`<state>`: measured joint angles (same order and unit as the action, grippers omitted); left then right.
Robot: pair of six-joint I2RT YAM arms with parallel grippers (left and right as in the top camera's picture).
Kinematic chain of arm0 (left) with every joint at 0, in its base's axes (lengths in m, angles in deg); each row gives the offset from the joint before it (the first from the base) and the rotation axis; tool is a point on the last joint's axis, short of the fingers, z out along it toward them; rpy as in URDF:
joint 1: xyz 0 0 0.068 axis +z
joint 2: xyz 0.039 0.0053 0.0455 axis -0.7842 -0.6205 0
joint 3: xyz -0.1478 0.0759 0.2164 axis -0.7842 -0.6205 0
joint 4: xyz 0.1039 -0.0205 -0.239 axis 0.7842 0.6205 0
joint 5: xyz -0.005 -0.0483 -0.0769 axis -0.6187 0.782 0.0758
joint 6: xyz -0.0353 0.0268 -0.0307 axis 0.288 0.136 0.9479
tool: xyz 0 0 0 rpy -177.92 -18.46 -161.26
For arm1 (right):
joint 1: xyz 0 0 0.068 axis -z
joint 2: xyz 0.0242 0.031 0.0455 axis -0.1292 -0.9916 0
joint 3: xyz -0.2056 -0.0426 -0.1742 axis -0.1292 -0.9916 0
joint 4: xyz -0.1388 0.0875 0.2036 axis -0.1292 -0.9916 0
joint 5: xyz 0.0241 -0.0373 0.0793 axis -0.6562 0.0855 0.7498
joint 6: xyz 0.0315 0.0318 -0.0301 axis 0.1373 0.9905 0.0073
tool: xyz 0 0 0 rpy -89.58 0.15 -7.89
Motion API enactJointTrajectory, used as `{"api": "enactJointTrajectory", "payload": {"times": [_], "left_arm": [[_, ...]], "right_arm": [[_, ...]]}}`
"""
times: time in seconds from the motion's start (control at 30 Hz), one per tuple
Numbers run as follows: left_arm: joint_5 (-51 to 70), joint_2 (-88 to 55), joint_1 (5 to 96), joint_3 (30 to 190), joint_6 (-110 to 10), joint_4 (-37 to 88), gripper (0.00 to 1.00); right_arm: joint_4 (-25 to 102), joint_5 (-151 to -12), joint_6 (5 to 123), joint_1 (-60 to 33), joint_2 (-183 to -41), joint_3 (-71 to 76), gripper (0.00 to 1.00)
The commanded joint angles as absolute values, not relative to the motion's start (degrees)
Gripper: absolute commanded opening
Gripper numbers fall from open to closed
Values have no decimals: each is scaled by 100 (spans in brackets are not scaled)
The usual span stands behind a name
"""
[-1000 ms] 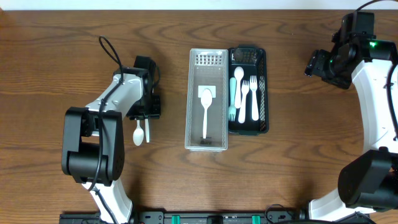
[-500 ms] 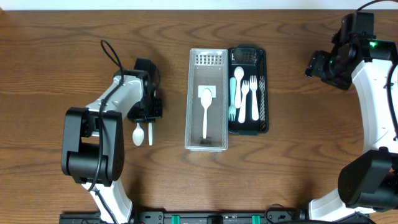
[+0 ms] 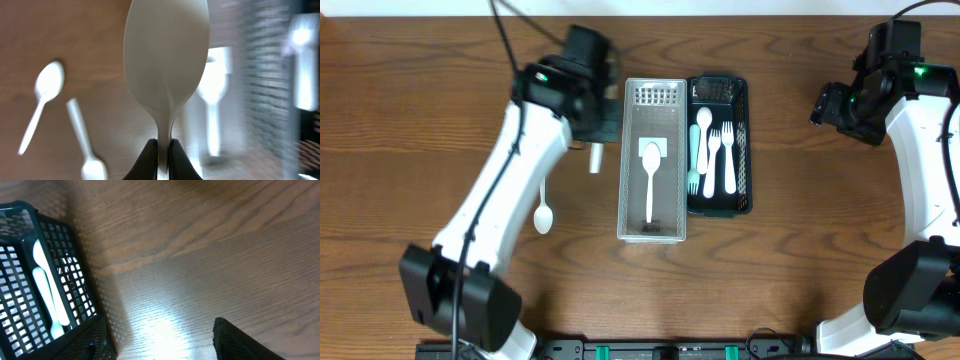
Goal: Pack container
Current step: 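Place the spoon into the white tray, then grasp the next white spoon with left gripper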
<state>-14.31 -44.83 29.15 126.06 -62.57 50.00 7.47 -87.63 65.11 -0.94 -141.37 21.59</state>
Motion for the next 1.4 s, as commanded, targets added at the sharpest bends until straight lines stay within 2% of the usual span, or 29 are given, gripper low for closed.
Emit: {"api": "enactJointTrajectory", "payload": {"times": [0.0, 0.1, 0.13, 0.23, 0.27, 0.47, 0.73, 1.0, 1.23, 1.37], "left_arm": [[-1472, -4688, 2438, 12512, -6220, 4912, 6], [-1485, -4957, 2132, 12400, -6019, 4763, 8], [-1483, -5104, 2051, 12398, -5901, 4761, 15], [-1485, -5333, 1920, 12398, -5816, 4768, 49], [-1485, -5355, 1907, 12398, -5816, 4770, 58], [-2089, -5136, 2261, 12630, -5838, 5308, 71], [-2484, -5108, 3564, 12256, -6178, 5708, 72], [-2130, -5202, 4624, 10792, -6268, 4726, 70], [-1850, -5202, 4875, 10247, -6423, 4158, 62], [-1745, -5202, 4873, 9900, -6467, 3791, 62]], "right_arm": [[765, -8787, 6417, -68, -14130, 2192, 73], [791, -8785, 6417, -68, -14130, 2192, 74], [802, -8785, 6417, -68, -14130, 2192, 74], [833, -8785, 6411, -68, -14130, 2192, 75], [841, -8785, 6402, -68, -14130, 2192, 75], [857, -8785, 6400, -68, -14130, 2192, 76], [870, -8785, 6402, -68, -14130, 2192, 76], [850, -8785, 6400, -68, -14130, 2192, 77], [844, -8783, 6402, -68, -14130, 2192, 77], [817, -8785, 6400, -68, -14130, 2192, 76]]}}
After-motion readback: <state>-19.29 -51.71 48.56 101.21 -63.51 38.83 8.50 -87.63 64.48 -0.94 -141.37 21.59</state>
